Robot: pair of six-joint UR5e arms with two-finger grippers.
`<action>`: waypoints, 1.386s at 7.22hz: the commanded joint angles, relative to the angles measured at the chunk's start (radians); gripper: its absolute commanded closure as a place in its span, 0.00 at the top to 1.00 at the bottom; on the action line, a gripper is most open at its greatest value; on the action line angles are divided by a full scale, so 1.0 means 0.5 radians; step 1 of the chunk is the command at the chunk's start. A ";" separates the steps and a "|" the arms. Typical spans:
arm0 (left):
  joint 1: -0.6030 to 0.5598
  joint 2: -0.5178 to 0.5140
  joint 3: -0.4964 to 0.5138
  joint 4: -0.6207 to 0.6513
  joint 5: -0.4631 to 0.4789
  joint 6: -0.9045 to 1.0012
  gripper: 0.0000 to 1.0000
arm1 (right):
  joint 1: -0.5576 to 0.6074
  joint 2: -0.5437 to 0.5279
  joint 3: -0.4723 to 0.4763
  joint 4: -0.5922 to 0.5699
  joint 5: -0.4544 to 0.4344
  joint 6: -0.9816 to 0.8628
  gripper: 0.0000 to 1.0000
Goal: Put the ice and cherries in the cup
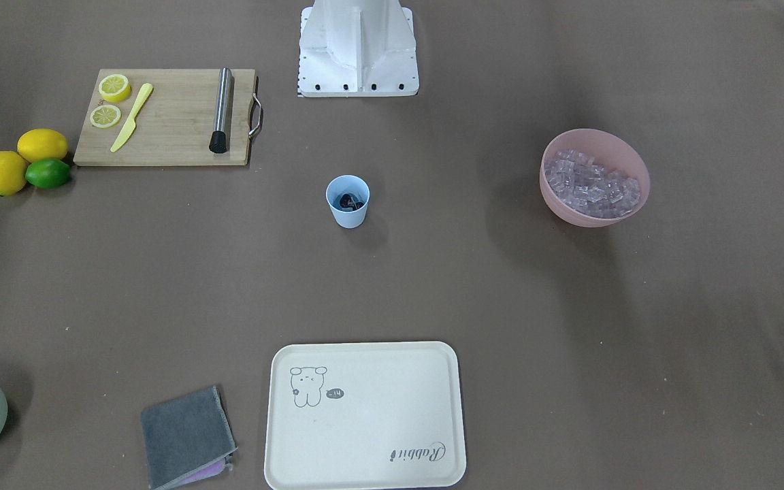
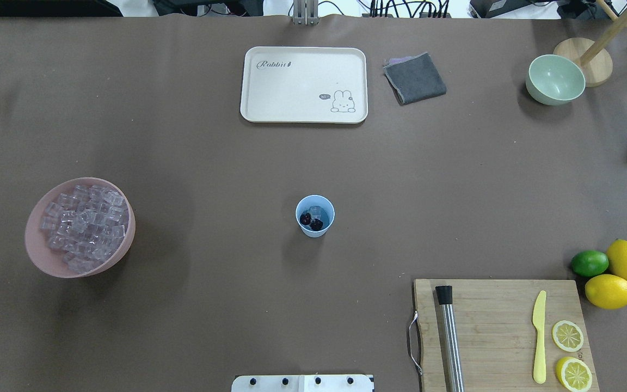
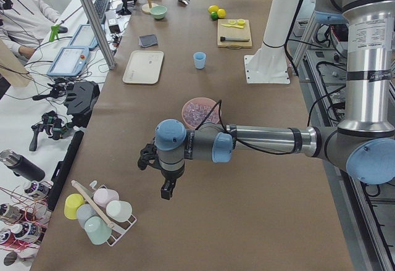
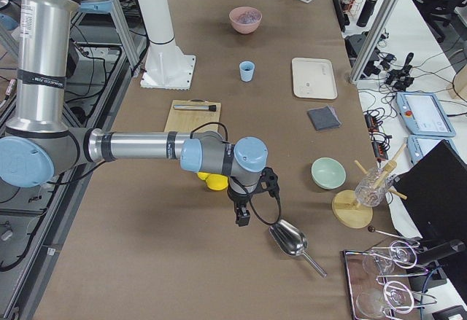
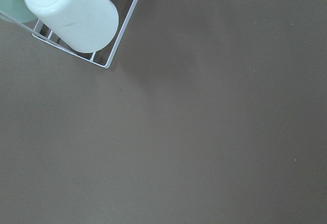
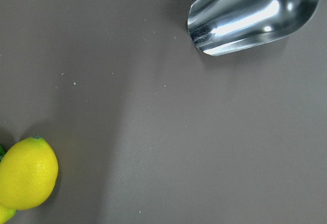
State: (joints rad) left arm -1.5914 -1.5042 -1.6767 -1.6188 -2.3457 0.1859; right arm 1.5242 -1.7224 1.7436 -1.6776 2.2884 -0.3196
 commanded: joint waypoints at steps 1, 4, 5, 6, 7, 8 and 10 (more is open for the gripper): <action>0.001 -0.007 -0.009 -0.011 -0.033 -0.083 0.98 | 0.001 0.018 -0.094 0.072 0.019 0.001 1.00; 0.004 -0.004 -0.009 -0.011 -0.033 -0.083 0.98 | 0.001 0.015 -0.082 0.075 0.099 -0.002 1.00; 0.004 -0.004 -0.006 -0.011 -0.033 -0.083 0.98 | 0.001 0.015 -0.091 0.075 0.096 -0.005 1.00; 0.004 -0.001 -0.006 -0.011 -0.033 -0.083 0.98 | 0.001 0.015 -0.091 0.075 0.096 -0.005 1.00; 0.004 0.002 -0.003 -0.014 -0.033 -0.080 0.98 | 0.001 0.015 -0.091 0.079 0.096 -0.005 1.00; 0.004 0.002 -0.003 -0.014 -0.033 -0.080 0.98 | 0.001 0.012 -0.082 0.075 0.099 -0.005 1.00; 0.004 0.002 -0.009 -0.014 -0.033 -0.080 0.98 | 0.001 0.018 -0.063 0.079 0.102 0.001 1.00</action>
State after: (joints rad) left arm -1.5892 -1.5034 -1.6789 -1.6260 -2.3623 0.1457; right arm 1.5248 -1.7150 1.7063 -1.6387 2.3380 -0.3208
